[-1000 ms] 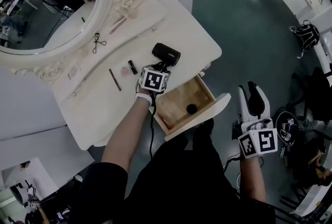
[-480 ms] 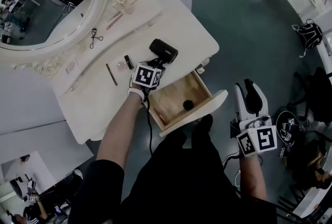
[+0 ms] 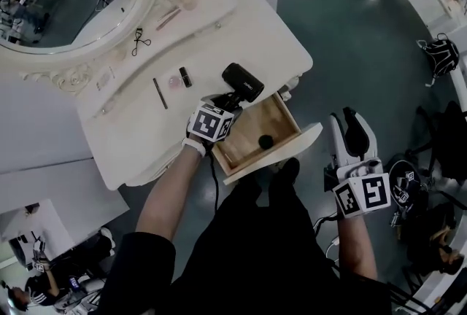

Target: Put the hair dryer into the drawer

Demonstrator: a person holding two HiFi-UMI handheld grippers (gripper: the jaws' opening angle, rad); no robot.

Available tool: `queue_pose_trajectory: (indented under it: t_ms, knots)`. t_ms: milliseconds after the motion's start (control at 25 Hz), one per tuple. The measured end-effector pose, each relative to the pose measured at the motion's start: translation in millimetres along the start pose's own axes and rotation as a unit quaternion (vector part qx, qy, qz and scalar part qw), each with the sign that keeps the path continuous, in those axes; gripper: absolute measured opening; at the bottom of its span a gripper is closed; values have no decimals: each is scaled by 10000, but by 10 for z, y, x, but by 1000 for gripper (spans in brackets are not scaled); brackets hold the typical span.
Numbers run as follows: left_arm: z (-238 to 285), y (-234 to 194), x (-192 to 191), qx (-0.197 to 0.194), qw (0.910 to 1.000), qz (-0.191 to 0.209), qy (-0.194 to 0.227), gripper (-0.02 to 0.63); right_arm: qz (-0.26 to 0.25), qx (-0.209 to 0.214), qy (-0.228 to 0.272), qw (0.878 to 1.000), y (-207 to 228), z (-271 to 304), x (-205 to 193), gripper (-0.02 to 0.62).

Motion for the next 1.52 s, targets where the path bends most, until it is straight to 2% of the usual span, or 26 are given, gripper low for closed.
queue_pose_trajectory:
  t_ms: [320,560,960,1520]
  knots:
    - [-32,555,-90,-374,9965,745,-100,265,-5,87,37,10000,-43,-133,9,144]
    - [151,795,-291,-515,9913,1173,-308,265,-5,50,34,10000,-21,-235,-23,144]
    - [501,936,-599,-722,9878,1248,-587,264,-33,-44,-37,10000,40,-315,-88,144]
    - [1098,616,-972,-673,9832,1292,-1100,264,-115,-28,-378,9992,55,-229,-322,144]
Point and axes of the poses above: the fingertips, and each gripper's own axes: z forward along the fingers, y to its right, x out of its top, the point moved 6 cm from there along -z, backward along the fingers, and after that the axes turned 11 degrees about -x, right-handed, at the moved point
